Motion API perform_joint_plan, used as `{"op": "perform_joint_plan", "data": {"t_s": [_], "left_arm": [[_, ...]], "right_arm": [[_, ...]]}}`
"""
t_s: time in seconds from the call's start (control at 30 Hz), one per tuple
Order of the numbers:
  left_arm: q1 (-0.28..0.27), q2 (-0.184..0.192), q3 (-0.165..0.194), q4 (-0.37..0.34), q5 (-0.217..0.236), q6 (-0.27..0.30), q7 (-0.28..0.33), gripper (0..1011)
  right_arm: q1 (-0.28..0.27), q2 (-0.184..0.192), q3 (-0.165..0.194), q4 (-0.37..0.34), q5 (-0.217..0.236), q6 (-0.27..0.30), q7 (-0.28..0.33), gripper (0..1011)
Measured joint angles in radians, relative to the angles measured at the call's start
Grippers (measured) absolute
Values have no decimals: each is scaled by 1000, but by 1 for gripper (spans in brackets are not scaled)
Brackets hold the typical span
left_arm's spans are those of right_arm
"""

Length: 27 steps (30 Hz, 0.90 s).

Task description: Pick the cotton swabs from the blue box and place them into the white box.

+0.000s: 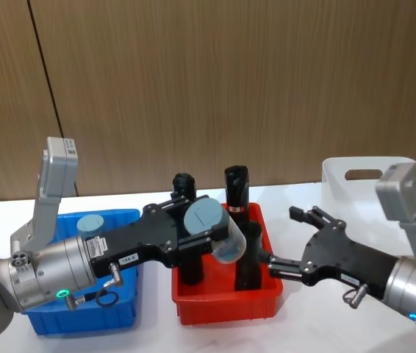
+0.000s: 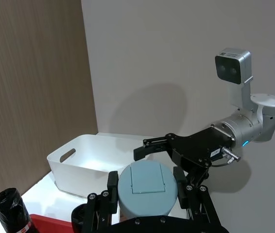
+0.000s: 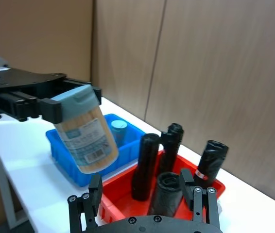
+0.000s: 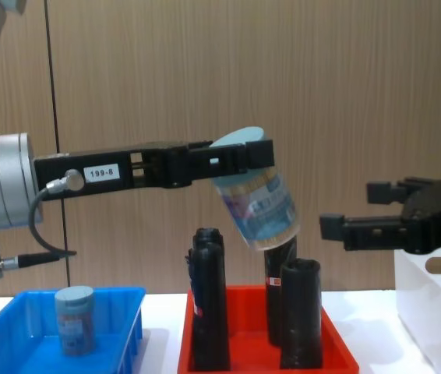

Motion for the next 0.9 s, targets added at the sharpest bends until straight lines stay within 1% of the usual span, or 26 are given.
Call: {"op": "perform_joint_plan", "data": {"t_s": [0.07, 0.37, 0.7, 0.9], "left_arm": [[0, 0, 0, 0, 0, 0, 0, 689], [0, 0, 0, 0, 0, 0, 0, 689], [0, 0, 0, 0, 0, 0, 0, 689], [0, 0, 0, 0, 0, 0, 0, 689]], "right_arm": [[13, -4, -6, 6, -12, 9, 25, 1002], [68, -27, -30, 37, -55, 30, 93, 1002], [110, -41, -47, 62, -78, 37, 149, 1002], [125, -42, -52, 68, -79, 38, 179, 1002]]}}
